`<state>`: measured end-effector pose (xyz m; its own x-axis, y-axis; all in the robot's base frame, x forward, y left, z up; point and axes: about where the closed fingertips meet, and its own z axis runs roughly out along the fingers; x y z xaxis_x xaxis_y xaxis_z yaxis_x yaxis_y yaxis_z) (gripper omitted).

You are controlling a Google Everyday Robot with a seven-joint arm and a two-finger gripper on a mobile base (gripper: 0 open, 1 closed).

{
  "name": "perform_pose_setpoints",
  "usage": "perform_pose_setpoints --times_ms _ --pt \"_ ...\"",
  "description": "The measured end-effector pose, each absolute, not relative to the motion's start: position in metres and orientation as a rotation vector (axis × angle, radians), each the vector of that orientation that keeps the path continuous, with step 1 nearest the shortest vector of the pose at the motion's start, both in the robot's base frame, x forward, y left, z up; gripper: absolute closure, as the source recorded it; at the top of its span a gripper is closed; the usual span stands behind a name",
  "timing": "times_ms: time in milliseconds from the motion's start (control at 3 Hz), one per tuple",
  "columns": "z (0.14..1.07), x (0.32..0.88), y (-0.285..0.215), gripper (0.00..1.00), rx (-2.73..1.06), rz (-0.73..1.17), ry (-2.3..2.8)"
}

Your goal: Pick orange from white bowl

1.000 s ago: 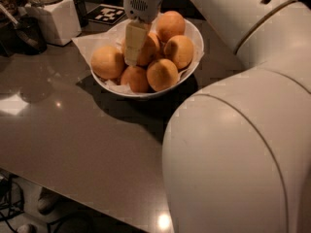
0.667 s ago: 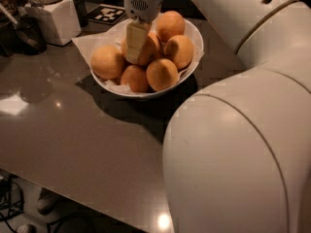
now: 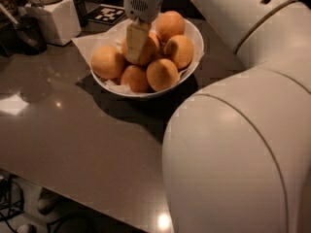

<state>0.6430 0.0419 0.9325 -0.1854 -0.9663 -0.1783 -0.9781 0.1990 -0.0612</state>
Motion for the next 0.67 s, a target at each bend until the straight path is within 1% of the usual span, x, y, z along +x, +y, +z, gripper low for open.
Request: perform_pose_setpoints --times_ms 333,667 --pt "0.949 0.643 0.045 1.00 -1.844 0.137 2.216" --pt "0.969 0.634 0.041 1.00 -1.807 0.216 2.132"
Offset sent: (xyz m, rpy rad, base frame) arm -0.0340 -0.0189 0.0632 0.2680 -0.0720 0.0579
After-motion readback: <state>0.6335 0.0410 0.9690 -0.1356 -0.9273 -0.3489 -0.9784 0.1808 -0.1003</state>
